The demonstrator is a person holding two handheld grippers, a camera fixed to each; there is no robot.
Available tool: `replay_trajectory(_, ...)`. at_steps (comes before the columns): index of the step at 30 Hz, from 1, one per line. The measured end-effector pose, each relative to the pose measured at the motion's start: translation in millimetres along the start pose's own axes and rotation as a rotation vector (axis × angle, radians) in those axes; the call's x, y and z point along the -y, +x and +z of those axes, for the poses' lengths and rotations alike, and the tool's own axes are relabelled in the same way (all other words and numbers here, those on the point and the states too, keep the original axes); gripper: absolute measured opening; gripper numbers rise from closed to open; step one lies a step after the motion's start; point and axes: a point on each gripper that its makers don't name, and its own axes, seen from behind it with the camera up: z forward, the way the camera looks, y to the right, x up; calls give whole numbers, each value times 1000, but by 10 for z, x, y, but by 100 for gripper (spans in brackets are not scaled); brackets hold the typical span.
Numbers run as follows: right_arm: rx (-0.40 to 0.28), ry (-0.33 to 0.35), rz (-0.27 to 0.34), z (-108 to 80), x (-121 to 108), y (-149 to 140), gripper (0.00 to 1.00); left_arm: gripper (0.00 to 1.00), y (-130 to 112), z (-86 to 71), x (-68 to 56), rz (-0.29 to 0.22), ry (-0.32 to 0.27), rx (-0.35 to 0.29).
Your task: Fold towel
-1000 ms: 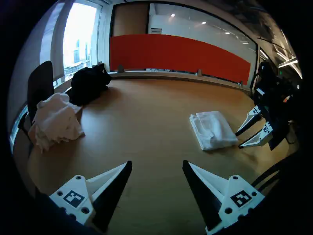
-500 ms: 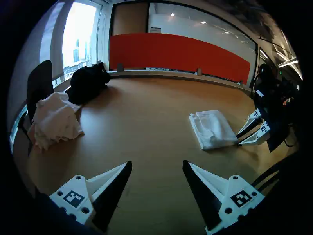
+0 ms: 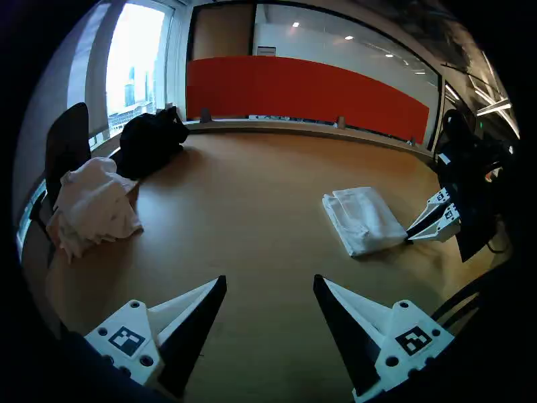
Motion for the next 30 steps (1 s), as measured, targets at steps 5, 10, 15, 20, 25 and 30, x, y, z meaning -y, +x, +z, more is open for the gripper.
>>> replay_trajectory(5,-2,-1,12,6,-8,1,16,96,0,3,-6,2,-2,1)
replay_trajectory(10,-9,0,21,18,-3,19,5,96,0,7,-17,4,-5,3)
replay_trajectory(15,-21,-4,29,13,-15,45,3,96,7,12,-17,3,-8,3)
replay_trajectory(20,-34,-18,28,-60,-55,99,3,96,21,19,-10,2,-12,1)
replay_trajectory(25,-58,-30,35,-192,-105,240,3,96,39,31,8,4,-12,1)
replay_trajectory(30,-90,-42,20,-338,-160,455,3,96,74,33,10,7,-15,-4)
